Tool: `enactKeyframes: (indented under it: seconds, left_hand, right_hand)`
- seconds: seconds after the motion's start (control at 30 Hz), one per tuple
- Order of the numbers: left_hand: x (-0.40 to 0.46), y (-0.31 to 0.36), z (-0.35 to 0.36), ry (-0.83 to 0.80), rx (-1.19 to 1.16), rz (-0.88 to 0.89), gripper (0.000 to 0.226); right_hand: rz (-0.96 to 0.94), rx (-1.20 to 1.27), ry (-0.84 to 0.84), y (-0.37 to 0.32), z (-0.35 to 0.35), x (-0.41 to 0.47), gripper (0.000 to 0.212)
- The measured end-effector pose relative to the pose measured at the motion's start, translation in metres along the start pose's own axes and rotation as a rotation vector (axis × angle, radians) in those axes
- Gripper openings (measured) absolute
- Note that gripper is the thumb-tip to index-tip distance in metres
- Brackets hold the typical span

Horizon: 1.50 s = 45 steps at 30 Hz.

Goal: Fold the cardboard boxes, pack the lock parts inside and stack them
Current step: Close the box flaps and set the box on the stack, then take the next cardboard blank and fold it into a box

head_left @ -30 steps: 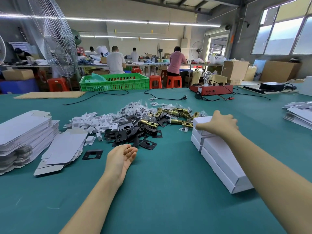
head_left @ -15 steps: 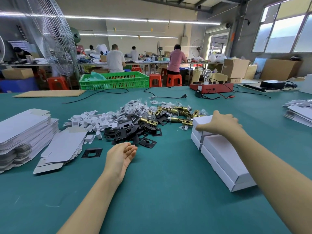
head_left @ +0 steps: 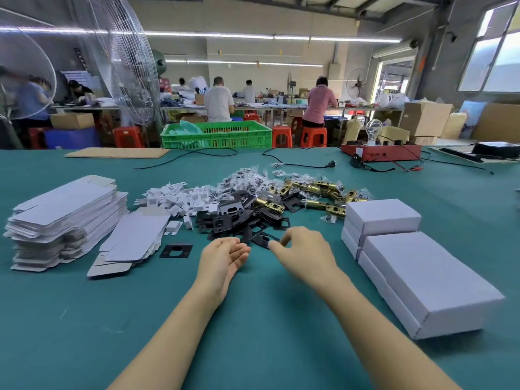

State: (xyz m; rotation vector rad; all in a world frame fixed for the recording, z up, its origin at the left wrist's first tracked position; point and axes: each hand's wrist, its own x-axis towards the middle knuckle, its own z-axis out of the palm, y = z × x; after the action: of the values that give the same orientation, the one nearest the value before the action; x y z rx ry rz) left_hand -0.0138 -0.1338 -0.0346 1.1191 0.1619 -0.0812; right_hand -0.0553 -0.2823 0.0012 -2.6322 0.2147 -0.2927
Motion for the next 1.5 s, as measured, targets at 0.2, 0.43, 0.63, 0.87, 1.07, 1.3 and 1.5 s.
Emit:
enactKeyframes:
  seconds: [0.2, 0.43, 0.63, 0.87, 1.07, 1.3, 1.5]
  left_hand:
    - [0.001, 0.0, 0.003, 0.022, -0.02, -0.013, 0.016]
    - [0.01, 0.04, -0.032, 0.362, 0.485, 0.359, 0.02]
    - [0.019, 0.047, -0.101, 0.668, 1.461, 0.281, 0.049]
    - [0.022, 0.041, -0.099, 0.68, 1.715, 0.091, 0.039]
    - [0.02, 0.042, -0.099, 0.715, 1.693, 0.082, 0.045]
    - [0.013, 0.039, -0.078, 0.704, 1.283, 0.992, 0.015]
    - [-0.01, 0.013, -0.015, 0.055, 1.307, 1.648, 0.032]
  right_hand:
    - [-0.046, -0.05, 0.041, 0.013, 0.044, -0.002, 0.023]
    - [-0.055, 0.041, 0.039, 0.021, 0.045, 0.008, 0.019]
    - [-0.054, 0.065, 0.03, 0.022, 0.045, 0.009, 0.02]
    - [-0.05, 0.075, 0.02, 0.02, 0.045, 0.008, 0.02]
    - [-0.037, 0.078, 0.018, 0.019, 0.047, 0.008, 0.021]
    - [-0.043, 0.329, 0.108, 0.018, 0.048, 0.007, 0.037]
    - [0.016, 0.888, 0.036, 0.012, 0.038, 0.004, 0.061]
